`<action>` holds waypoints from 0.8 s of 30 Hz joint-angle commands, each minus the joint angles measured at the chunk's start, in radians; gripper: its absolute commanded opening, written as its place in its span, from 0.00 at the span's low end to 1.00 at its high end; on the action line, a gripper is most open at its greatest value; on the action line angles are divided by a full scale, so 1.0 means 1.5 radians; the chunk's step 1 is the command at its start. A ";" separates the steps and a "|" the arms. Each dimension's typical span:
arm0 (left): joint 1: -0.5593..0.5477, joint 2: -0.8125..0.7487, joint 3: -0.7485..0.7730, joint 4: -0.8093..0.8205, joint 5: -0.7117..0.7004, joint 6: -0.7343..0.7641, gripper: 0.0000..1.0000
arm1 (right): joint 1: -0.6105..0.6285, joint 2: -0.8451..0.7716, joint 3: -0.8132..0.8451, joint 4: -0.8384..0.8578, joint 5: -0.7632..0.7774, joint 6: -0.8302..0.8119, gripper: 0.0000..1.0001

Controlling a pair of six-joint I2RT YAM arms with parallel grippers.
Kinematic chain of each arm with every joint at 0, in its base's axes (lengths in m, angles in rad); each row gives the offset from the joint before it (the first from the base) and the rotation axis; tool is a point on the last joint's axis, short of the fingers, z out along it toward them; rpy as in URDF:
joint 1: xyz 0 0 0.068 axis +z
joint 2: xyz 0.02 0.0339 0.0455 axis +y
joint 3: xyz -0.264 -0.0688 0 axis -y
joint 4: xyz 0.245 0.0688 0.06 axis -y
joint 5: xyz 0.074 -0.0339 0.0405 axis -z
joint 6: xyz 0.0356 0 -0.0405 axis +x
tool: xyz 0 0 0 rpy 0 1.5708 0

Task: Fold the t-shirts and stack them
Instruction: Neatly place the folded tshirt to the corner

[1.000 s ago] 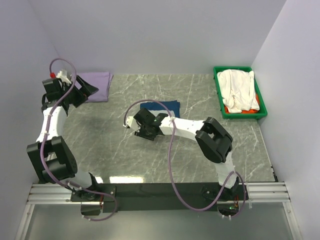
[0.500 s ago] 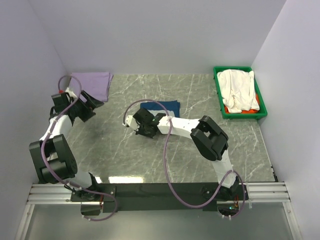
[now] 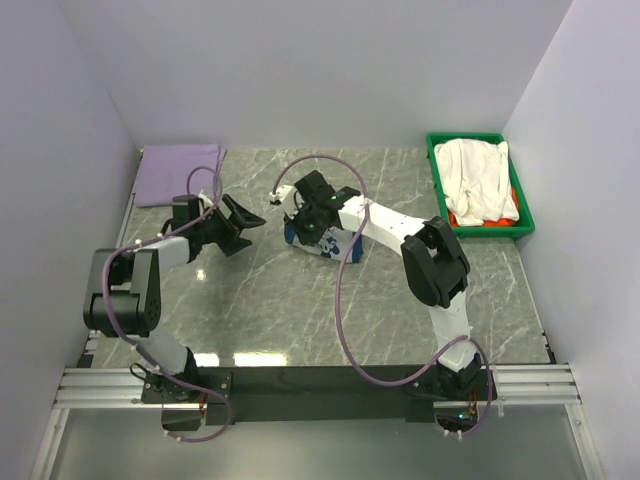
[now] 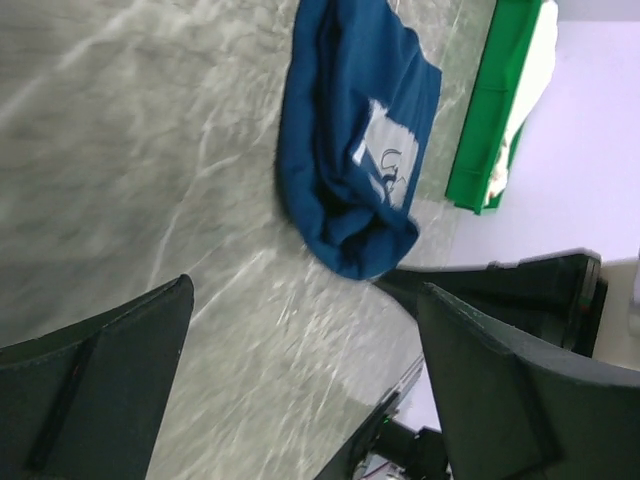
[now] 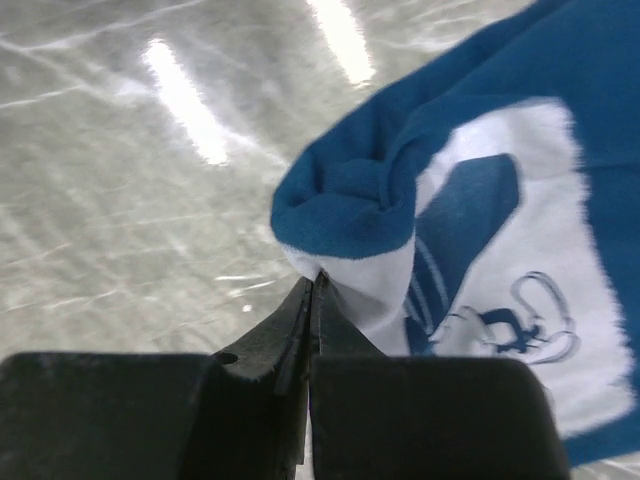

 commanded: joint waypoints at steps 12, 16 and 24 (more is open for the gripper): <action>-0.140 0.182 0.091 0.155 -0.086 -0.204 0.99 | 0.009 -0.016 0.051 -0.010 -0.062 0.055 0.00; -0.163 0.214 0.119 0.165 -0.107 -0.238 0.99 | 0.008 -0.023 0.048 -0.008 -0.066 0.062 0.00; -0.178 0.300 0.183 0.183 -0.141 -0.270 0.77 | 0.008 -0.021 0.044 0.002 -0.066 0.083 0.00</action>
